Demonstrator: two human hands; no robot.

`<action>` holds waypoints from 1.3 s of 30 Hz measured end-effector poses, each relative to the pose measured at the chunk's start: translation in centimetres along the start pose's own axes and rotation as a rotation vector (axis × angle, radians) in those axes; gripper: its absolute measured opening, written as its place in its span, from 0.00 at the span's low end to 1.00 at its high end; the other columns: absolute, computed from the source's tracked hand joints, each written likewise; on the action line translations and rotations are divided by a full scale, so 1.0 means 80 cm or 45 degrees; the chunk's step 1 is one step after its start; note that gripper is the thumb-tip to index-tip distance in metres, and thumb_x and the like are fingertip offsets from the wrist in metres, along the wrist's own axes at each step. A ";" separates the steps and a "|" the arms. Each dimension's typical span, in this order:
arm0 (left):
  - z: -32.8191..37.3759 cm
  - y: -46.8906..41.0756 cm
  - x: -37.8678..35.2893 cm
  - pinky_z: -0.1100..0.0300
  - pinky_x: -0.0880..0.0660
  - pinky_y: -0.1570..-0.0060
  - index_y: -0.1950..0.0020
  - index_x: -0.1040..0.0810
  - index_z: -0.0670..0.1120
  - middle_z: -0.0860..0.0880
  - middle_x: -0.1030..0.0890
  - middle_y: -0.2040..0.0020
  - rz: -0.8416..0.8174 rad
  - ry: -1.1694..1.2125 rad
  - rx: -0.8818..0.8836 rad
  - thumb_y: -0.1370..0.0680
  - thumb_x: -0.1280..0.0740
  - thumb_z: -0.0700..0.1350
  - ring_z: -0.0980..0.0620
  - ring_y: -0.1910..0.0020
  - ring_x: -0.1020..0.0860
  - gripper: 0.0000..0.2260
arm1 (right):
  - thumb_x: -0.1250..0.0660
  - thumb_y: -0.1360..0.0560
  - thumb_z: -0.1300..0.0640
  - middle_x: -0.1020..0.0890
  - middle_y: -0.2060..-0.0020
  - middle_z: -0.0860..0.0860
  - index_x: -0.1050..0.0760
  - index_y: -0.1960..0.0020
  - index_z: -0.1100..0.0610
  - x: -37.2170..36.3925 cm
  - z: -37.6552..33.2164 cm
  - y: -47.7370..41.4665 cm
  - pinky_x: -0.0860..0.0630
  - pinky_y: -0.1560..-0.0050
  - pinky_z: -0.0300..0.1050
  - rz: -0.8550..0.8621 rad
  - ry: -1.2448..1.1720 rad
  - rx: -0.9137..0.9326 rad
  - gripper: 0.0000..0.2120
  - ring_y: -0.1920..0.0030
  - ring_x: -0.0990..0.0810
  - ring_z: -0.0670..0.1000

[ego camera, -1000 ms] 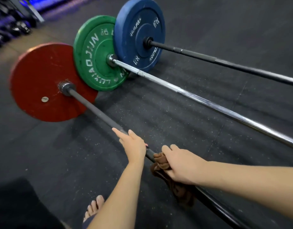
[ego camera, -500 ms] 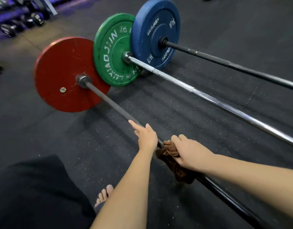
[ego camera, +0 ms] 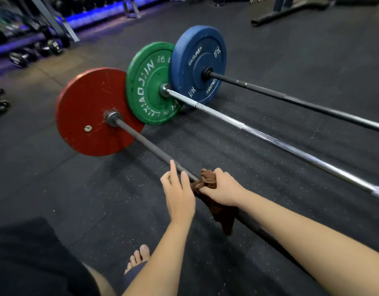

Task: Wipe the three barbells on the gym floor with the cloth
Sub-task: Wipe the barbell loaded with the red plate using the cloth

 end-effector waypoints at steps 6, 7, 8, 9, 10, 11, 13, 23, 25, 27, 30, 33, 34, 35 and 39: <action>0.026 0.061 -0.020 0.48 0.38 0.24 0.17 0.44 0.57 0.49 0.41 0.21 -0.115 -0.190 -0.610 0.15 0.48 0.57 0.48 0.22 0.38 0.26 | 0.35 0.22 0.58 0.19 0.46 0.49 0.26 0.35 0.54 0.044 0.009 0.037 0.25 0.49 0.37 -0.519 -0.571 -0.007 0.16 0.46 0.21 0.45; 0.029 0.069 -0.029 0.46 0.41 0.22 0.17 0.43 0.55 0.48 0.43 0.20 -0.149 -0.268 -0.706 0.15 0.48 0.57 0.46 0.20 0.42 0.26 | 0.37 0.22 0.61 0.17 0.44 0.51 0.24 0.35 0.52 0.048 0.015 0.039 0.24 0.48 0.40 -0.483 -0.587 0.007 0.16 0.45 0.20 0.47; 0.032 0.075 -0.040 0.45 0.44 0.21 0.17 0.42 0.54 0.47 0.43 0.19 -0.193 -0.353 -0.773 0.15 0.48 0.57 0.45 0.18 0.46 0.25 | 0.38 0.22 0.63 0.17 0.43 0.51 0.22 0.36 0.50 0.048 0.025 0.037 0.21 0.47 0.43 -0.434 -0.610 0.015 0.18 0.44 0.19 0.49; 0.034 0.080 -0.052 0.45 0.46 0.20 0.17 0.42 0.54 0.47 0.43 0.18 -0.238 -0.434 -0.795 0.14 0.48 0.57 0.45 0.18 0.48 0.25 | 0.37 0.22 0.64 0.17 0.43 0.52 0.22 0.36 0.50 0.049 0.033 0.037 0.19 0.46 0.46 -0.381 -0.681 0.006 0.18 0.43 0.17 0.51; 0.033 0.083 -0.063 0.45 0.47 0.20 0.17 0.42 0.55 0.47 0.43 0.18 -0.278 -0.499 -0.779 0.15 0.47 0.58 0.45 0.18 0.49 0.25 | 0.37 0.22 0.65 0.16 0.45 0.54 0.23 0.35 0.51 0.048 0.043 0.036 0.17 0.47 0.49 -0.303 -0.773 -0.027 0.18 0.45 0.15 0.53; 0.030 0.084 -0.071 0.44 0.47 0.20 0.18 0.41 0.56 0.47 0.41 0.19 -0.299 -0.551 -0.761 0.15 0.46 0.58 0.45 0.18 0.48 0.25 | 0.37 0.22 0.65 0.16 0.47 0.56 0.23 0.35 0.52 0.048 0.052 0.039 0.16 0.50 0.48 -0.220 -0.870 -0.072 0.18 0.49 0.14 0.53; 0.025 0.079 -0.077 0.43 0.39 0.23 0.23 0.33 0.56 0.47 0.32 0.26 -0.238 -0.616 -0.851 0.17 0.40 0.56 0.44 0.24 0.38 0.22 | 0.40 0.19 0.64 0.14 0.48 0.55 0.23 0.36 0.53 0.041 0.069 0.043 0.17 0.55 0.46 -0.051 -1.016 -0.178 0.16 0.51 0.13 0.51; 0.020 -0.042 -0.047 0.53 0.29 0.48 0.56 0.22 0.50 0.53 0.25 0.57 -0.059 -0.475 -0.645 0.20 0.40 0.58 0.52 0.55 0.28 0.15 | 0.54 0.14 0.44 0.16 0.69 0.50 0.23 0.51 0.57 -0.024 0.079 0.075 0.20 0.55 0.47 0.039 0.020 -0.217 0.26 0.68 0.16 0.52; 0.034 -0.042 -0.051 0.51 0.28 0.51 0.62 0.27 0.51 0.55 0.26 0.63 -0.011 -0.432 -0.532 0.19 0.44 0.58 0.53 0.60 0.28 0.18 | 0.57 0.14 0.50 0.22 0.67 0.49 0.27 0.38 0.59 -0.025 0.073 0.070 0.23 0.57 0.50 0.043 0.297 -0.143 0.22 0.66 0.21 0.56; 0.047 -0.021 -0.062 0.49 0.26 0.55 0.66 0.31 0.51 0.55 0.27 0.68 -0.003 -0.315 -0.487 0.19 0.44 0.56 0.52 0.65 0.28 0.18 | 0.57 0.14 0.54 0.27 0.64 0.50 0.30 0.35 0.58 -0.025 0.072 0.065 0.28 0.58 0.51 0.076 0.331 -0.110 0.19 0.65 0.26 0.54; 0.057 0.028 -0.080 0.50 0.26 0.58 0.67 0.29 0.50 0.54 0.26 0.69 0.007 -0.115 -0.492 0.19 0.40 0.54 0.52 0.67 0.28 0.17 | 0.52 0.15 0.59 0.23 0.58 0.54 0.30 0.45 0.58 -0.025 0.074 0.064 0.24 0.56 0.53 0.057 0.256 -0.109 0.12 0.58 0.21 0.59; 0.053 0.049 -0.088 0.51 0.24 0.54 0.61 0.24 0.48 0.55 0.22 0.63 -0.018 0.053 -0.447 0.20 0.37 0.55 0.54 0.61 0.25 0.14 | 0.50 0.16 0.59 0.22 0.57 0.54 0.29 0.49 0.58 -0.024 0.074 0.066 0.21 0.53 0.53 0.026 0.202 -0.163 0.11 0.55 0.19 0.60; 0.051 0.046 -0.087 0.53 0.24 0.53 0.59 0.23 0.48 0.55 0.22 0.61 -0.026 0.041 -0.490 0.21 0.36 0.56 0.53 0.59 0.24 0.13 | 0.51 0.15 0.57 0.20 0.55 0.55 0.28 0.49 0.58 -0.022 0.075 0.065 0.21 0.50 0.54 0.017 0.172 -0.196 0.14 0.54 0.19 0.59; 0.050 0.040 -0.084 0.56 0.24 0.54 0.57 0.22 0.47 0.54 0.22 0.59 -0.021 -0.016 -0.575 0.21 0.34 0.56 0.53 0.59 0.24 0.13 | 0.53 0.15 0.55 0.20 0.54 0.55 0.28 0.50 0.58 -0.022 0.076 0.066 0.20 0.49 0.55 0.016 0.159 -0.213 0.16 0.53 0.18 0.59; 0.030 -0.016 -0.067 0.52 0.23 0.53 0.54 0.23 0.48 0.52 0.25 0.56 0.008 -0.187 -0.633 0.22 0.33 0.57 0.51 0.57 0.26 0.13 | 0.46 0.16 0.60 0.25 0.62 0.53 0.36 0.51 0.56 -0.024 0.076 0.065 0.26 0.61 0.50 0.051 0.163 -0.199 0.05 0.59 0.22 0.57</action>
Point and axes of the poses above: each hand's wrist, its own y-axis away from the middle knuckle, its own x-axis out of the back of the hand, z = x × y, the point moved 4 cm from there along -y, towards the middle knuckle
